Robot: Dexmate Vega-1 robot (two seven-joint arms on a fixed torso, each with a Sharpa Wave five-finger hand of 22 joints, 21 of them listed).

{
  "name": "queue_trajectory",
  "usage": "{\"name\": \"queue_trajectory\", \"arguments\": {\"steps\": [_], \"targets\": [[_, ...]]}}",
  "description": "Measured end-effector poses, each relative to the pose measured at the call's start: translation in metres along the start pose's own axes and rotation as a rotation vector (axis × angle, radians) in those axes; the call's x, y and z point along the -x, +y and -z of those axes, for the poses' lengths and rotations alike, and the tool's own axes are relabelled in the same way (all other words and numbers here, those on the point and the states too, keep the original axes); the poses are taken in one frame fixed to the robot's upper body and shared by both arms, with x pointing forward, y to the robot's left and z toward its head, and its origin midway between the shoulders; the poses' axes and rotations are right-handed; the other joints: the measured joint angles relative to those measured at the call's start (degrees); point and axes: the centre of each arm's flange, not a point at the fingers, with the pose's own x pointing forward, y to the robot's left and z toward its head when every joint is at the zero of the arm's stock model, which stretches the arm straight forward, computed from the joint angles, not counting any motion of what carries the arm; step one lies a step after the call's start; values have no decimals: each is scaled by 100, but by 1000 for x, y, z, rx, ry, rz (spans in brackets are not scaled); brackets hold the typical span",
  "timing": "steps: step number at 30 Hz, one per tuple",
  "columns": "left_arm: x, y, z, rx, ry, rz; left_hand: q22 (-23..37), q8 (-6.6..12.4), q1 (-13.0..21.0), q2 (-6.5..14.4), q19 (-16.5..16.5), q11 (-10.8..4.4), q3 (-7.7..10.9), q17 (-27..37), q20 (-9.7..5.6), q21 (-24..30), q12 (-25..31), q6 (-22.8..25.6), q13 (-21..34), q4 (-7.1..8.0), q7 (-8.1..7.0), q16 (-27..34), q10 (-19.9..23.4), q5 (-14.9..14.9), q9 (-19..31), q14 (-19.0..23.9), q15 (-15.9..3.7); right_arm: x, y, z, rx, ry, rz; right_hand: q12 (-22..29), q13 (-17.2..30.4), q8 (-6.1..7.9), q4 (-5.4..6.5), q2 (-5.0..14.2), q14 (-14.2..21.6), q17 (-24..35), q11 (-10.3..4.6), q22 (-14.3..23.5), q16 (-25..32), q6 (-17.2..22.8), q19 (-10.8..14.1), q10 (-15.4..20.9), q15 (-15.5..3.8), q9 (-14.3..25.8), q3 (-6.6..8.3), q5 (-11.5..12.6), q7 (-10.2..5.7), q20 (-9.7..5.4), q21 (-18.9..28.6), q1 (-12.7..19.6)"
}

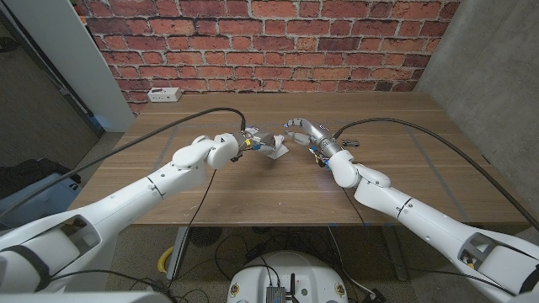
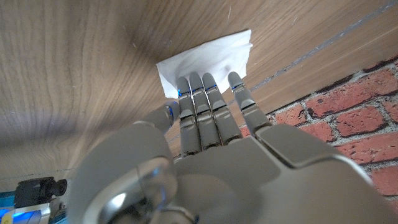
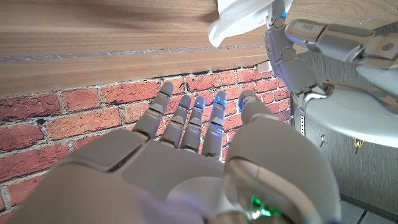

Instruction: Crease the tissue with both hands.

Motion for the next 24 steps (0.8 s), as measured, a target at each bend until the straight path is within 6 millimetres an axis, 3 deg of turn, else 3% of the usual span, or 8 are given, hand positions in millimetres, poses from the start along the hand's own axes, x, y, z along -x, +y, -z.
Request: {"name": "queue_trajectory", "arguments": {"steps": [8, 15, 20, 24], "targets": [[-5, -4, 0, 19, -21, 71, 15, 0, -144, -40, 430, 23, 47, 6, 160, 134, -29, -50, 49, 95, 11, 0, -31, 0, 17, -31, 30, -1, 0, 2, -1, 4, -1, 0, 0, 0, -25, 0, 0, 0, 0, 0, 0, -22, 0, 0, 0, 0, 26, 0, 22, 0, 0, 0], [-8, -2, 2, 19, -24, 96, 15, 0, -165, -61, 442, 45, 53, 5, 176, 134, -35, -50, 60, 102, 11, 0, -53, -3, 17, -70, 55, -2, 1, 2, -4, 2, -2, 0, 0, 0, -25, 0, 0, 27, 0, 0, 0, -31, 0, 1, 0, 0, 26, 0, 32, 0, 0, 0], [-7, -2, 2, 22, -22, 85, 15, -23, -284, -180, 32, 46, 10, 5, 441, 3, -215, -238, 76, 59, -115, -135, -488, -41, 16, -500, 36, -3, 1, 2, -4, 1, -3, 0, 0, 0, -25, 0, 0, 27, 0, 0, 0, -31, 0, 1, 0, 0, 26, 0, 32, 0, 0, 0], [-2, -2, 1, 32, -23, 39, 15, -23, -415, -249, -82, 25, -139, 5, 512, -23, -251, -302, 75, 28, -187, -145, -705, -48, 16, -655, 42, -3, 1, 2, -4, -2, -6, 0, 0, 0, -25, 0, 1, 27, 0, 1, 0, -31, 0, 1, 0, 0, 25, 0, 32, 0, 0, 0]]}}
